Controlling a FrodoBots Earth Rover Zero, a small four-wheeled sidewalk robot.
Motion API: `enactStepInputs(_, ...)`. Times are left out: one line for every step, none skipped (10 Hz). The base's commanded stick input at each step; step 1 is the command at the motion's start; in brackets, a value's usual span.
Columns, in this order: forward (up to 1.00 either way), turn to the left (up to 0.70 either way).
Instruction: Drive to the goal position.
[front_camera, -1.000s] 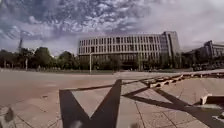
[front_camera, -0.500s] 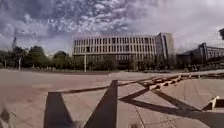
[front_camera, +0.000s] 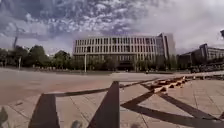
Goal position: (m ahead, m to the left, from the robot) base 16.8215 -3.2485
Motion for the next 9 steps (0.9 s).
enactStepInputs(0.7, -0.11)
enactStepInputs(0.7, 0.0)
enactStepInputs(0.7, 0.0)
enactStepInputs(0.7, -0.09)
enactStepInputs(0.7, 0.0)
enactStepInputs(0.7, -0.06)
enactStepInputs(0.7, -0.12)
enactStepInputs(0.7, -0.03)
enactStepInputs(0.7, 0.0)
